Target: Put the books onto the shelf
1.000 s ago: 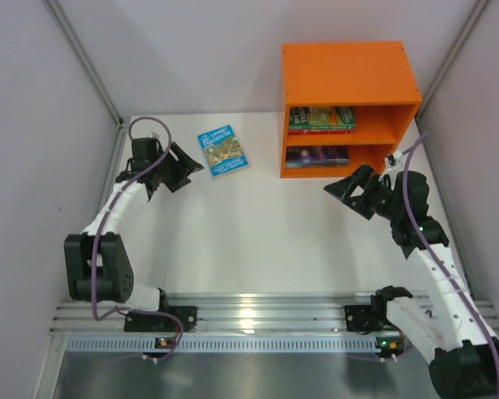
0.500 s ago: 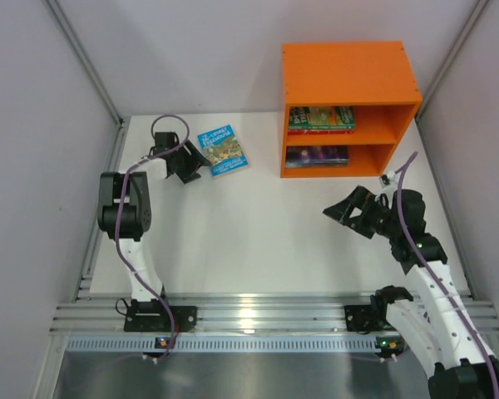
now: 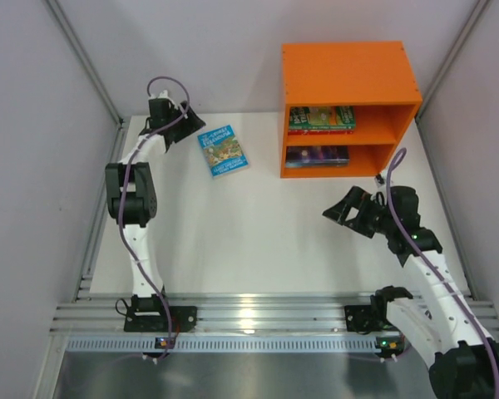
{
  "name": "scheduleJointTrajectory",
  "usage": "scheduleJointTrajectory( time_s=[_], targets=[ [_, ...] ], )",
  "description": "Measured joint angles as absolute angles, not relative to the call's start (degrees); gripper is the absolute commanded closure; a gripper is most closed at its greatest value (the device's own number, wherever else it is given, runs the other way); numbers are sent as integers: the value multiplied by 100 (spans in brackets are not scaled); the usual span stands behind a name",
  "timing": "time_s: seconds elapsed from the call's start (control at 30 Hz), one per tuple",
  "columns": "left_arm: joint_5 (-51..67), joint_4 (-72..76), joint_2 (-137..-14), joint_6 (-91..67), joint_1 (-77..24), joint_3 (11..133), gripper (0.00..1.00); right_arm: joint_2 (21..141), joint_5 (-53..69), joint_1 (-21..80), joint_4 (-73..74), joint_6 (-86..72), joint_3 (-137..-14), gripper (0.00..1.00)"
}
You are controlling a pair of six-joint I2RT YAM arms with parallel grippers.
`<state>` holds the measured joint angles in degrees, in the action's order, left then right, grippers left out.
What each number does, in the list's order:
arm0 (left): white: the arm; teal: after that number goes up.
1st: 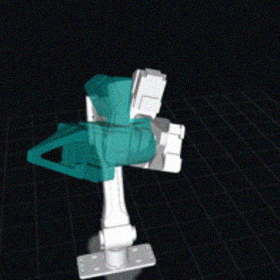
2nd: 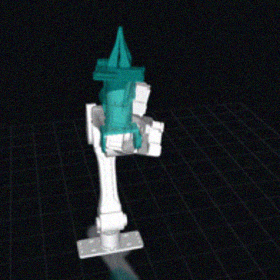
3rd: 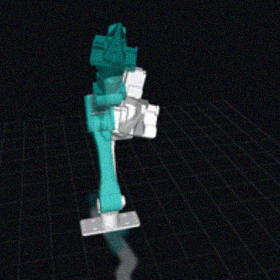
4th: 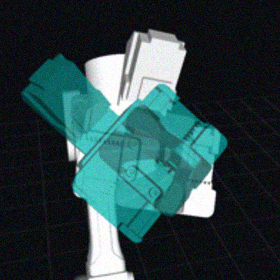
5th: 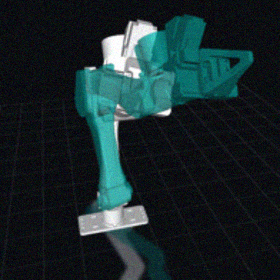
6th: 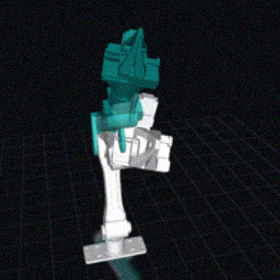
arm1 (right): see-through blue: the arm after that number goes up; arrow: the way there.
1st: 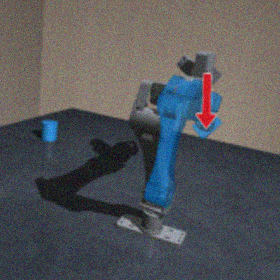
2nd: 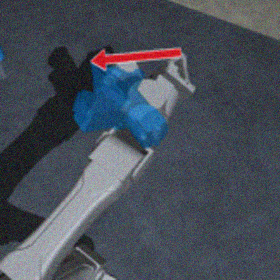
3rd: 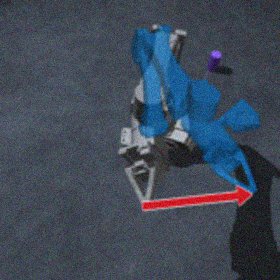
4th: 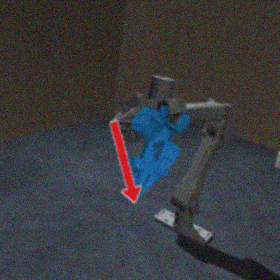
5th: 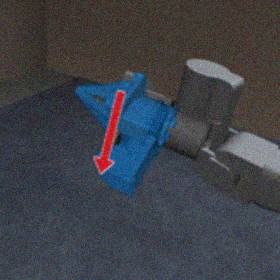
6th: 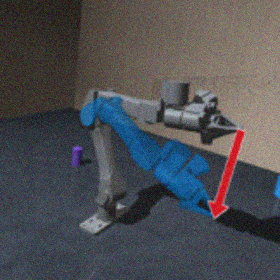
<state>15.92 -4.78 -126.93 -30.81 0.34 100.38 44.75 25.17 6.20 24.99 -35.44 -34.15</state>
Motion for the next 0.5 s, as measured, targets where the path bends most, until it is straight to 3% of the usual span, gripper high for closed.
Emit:
scheduleJointTrajectory(
  time_s=[0.3,0.5],
  targets=[
    [1750,-346,-14258,-3052,322,11743,24,4932,2381,620,2488,-3441,-3671,0],
    [2362,-49,-14798,-3312,329,12130,26,4941,2290,617,2477,-3409,-3688,0]
  ],
)
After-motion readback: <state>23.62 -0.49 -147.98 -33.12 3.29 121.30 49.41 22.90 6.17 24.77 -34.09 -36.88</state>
